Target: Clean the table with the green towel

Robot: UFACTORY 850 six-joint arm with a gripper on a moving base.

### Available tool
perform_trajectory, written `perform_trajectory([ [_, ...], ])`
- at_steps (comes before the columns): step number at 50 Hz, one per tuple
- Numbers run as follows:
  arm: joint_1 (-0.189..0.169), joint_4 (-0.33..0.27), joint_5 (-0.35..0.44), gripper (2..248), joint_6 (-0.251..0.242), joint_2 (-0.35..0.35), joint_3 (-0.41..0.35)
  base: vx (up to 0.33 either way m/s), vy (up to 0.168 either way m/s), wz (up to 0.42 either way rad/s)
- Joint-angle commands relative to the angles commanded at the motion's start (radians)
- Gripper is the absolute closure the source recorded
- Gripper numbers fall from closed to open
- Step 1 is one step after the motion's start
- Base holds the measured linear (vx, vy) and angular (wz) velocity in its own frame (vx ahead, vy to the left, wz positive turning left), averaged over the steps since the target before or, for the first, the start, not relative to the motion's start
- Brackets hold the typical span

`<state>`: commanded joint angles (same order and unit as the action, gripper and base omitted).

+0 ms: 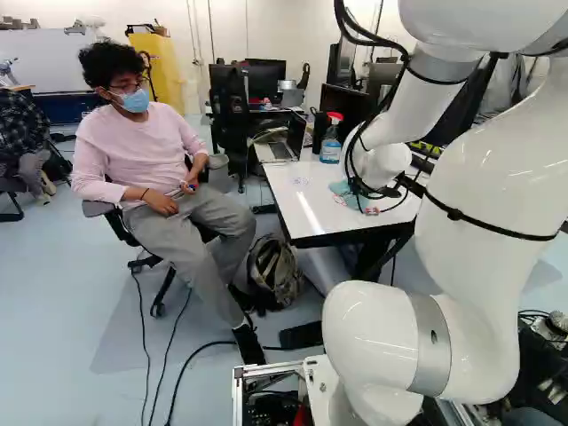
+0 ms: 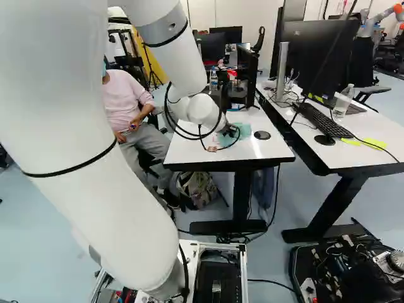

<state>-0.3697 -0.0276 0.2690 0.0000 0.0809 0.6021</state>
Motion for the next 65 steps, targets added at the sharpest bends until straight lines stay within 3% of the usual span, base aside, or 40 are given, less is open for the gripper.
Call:
perform_trajectory([
  [13, 0.009, 0.0, 0.0, 213, 0.0, 0.002, 0.002, 0.0, 0.0, 0.0],
  [37, 0.094, 0.0, 0.0, 213, 0.0, 0.012, 0.013, 0.0, -0.002, -0.007],
  [65, 0.17, 0.0, 0.0, 213, 0.0, -0.068, -0.072, 0.0, 0.0, 0.0],
])
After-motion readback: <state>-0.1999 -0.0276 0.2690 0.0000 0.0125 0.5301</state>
